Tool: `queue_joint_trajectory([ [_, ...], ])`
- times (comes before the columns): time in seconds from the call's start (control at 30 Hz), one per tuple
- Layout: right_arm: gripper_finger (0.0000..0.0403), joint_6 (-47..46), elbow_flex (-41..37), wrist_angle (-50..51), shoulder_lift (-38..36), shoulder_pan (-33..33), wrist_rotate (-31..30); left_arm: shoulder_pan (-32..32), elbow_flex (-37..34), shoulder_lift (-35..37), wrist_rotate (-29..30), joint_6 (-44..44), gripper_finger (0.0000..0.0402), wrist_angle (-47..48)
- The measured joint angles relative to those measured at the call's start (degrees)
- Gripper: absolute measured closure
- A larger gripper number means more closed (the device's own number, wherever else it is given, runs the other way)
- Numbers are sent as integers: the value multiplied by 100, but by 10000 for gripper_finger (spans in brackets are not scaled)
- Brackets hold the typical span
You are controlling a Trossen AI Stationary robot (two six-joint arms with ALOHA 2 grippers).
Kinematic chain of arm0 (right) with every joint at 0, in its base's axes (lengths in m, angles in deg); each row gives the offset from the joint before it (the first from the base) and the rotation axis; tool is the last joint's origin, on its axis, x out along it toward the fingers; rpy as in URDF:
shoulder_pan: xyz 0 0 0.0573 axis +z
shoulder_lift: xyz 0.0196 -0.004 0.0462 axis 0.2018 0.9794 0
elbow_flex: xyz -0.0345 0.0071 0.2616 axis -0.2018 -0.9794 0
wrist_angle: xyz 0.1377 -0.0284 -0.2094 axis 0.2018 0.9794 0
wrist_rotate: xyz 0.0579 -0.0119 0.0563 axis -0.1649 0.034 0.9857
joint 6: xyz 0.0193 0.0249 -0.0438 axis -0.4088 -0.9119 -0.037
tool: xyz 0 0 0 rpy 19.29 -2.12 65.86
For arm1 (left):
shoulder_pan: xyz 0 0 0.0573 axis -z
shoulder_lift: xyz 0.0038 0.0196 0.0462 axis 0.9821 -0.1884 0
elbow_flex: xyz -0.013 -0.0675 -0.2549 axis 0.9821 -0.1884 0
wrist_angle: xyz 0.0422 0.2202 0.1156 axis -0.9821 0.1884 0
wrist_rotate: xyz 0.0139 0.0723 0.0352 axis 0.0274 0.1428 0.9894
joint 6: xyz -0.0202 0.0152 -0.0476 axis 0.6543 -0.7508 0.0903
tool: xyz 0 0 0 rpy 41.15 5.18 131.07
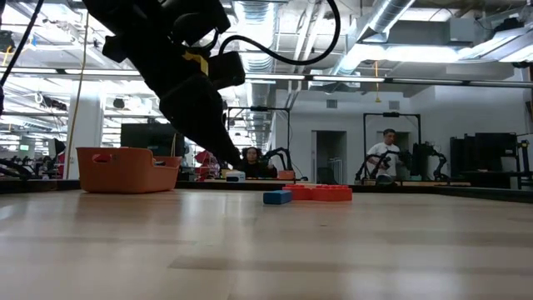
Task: Sort blocks by size
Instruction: Put the large red wooden block into the orange bin
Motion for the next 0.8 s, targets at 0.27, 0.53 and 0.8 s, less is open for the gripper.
queue_joint_trajectory([
  [0.27, 239, 828, 2, -26, 630, 50, -71, 0, 0, 0, 0, 2, 148, 59],
  [0.53, 239, 1367, 10, 31, 844, 43, -67, -7, 0, 0, 2, -94, 148, 101],
  [0.8, 239, 1069, 84, 24, 774, 45, -67, -7, -2, 0, 2, -87, 148, 118],
])
